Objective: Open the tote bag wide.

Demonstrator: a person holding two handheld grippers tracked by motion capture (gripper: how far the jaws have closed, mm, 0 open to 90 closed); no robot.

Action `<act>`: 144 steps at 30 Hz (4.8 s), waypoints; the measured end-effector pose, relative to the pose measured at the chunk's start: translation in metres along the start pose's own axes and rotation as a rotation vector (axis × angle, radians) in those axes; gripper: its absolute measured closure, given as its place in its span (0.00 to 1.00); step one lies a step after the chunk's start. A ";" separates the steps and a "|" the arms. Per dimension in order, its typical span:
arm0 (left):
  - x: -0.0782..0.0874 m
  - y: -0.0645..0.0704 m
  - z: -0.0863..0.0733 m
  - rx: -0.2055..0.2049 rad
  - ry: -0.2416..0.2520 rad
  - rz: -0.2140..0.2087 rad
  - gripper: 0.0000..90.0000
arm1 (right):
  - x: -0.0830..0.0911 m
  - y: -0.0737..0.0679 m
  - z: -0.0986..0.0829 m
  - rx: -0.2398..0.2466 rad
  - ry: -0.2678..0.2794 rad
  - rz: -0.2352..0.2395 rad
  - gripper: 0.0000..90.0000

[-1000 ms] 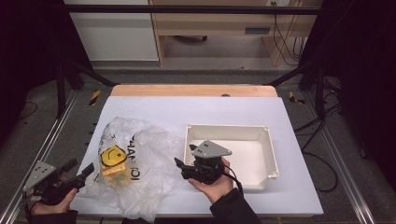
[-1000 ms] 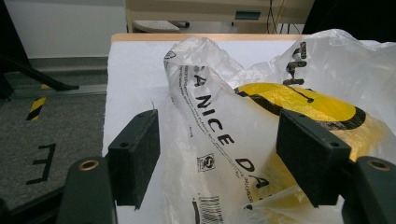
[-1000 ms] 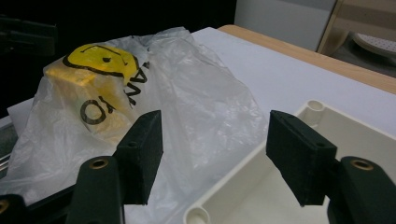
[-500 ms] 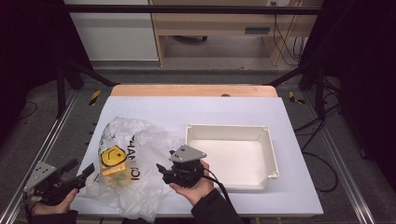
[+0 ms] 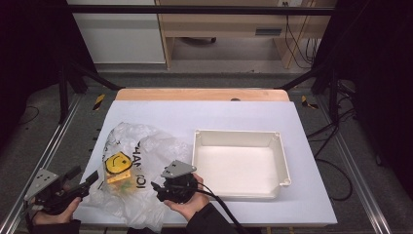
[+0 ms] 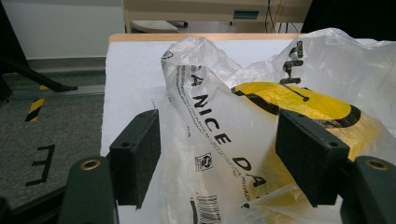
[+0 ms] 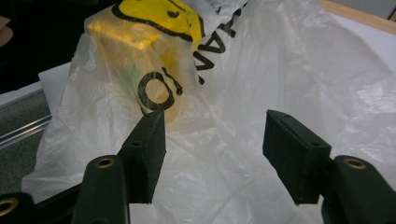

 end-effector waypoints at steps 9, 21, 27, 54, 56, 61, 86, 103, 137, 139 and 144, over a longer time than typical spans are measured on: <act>0.001 -0.001 0.000 0.002 0.000 0.000 0.34 | -0.015 -0.004 -0.008 -0.002 -0.043 0.012 0.41; 0.001 -0.001 0.000 0.002 0.000 0.003 0.34 | -0.021 -0.004 -0.016 0.012 -0.092 0.033 0.68; 0.000 -0.001 0.000 0.002 -0.001 0.003 0.34 | -0.024 -0.003 -0.019 0.024 -0.101 0.027 0.88; 0.010 0.002 0.006 0.006 0.036 -0.015 0.32 | 0.022 -0.007 0.029 0.052 0.083 0.078 1.00; 0.013 0.005 0.009 -0.002 0.048 -0.013 0.32 | 0.023 -0.007 0.029 0.052 0.085 0.079 1.00; 0.022 0.015 0.019 -0.015 0.087 -0.029 0.30 | 0.021 -0.006 0.033 0.051 0.092 0.072 1.00; 0.002 0.069 0.027 -0.155 0.003 -0.160 0.28 | 0.004 -0.011 0.056 0.074 0.110 0.077 1.00; -0.017 0.086 0.021 -0.219 -0.095 -0.126 0.69 | 0.003 -0.019 0.064 0.093 0.136 0.112 1.00; -0.004 0.054 0.027 -0.086 -0.029 -0.090 1.00 | 0.018 -0.034 -0.012 0.055 0.081 0.181 0.51; -0.003 0.051 0.027 -0.075 -0.023 -0.083 1.00 | 0.013 -0.037 -0.016 0.070 0.068 0.186 0.52; 0.000 0.044 0.027 -0.055 -0.014 -0.067 1.00 | 0.011 -0.038 -0.020 0.070 0.070 0.192 0.52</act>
Point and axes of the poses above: each handheld gripper's, and its own axes: x roughly backward along the jaws, z roughly out of its top, y roughly to its right, the point moved 1 cm from there along -x, roughly forward along the jaws, and after that the axes turned 6 degrees about -y, right-handed, at the moved point
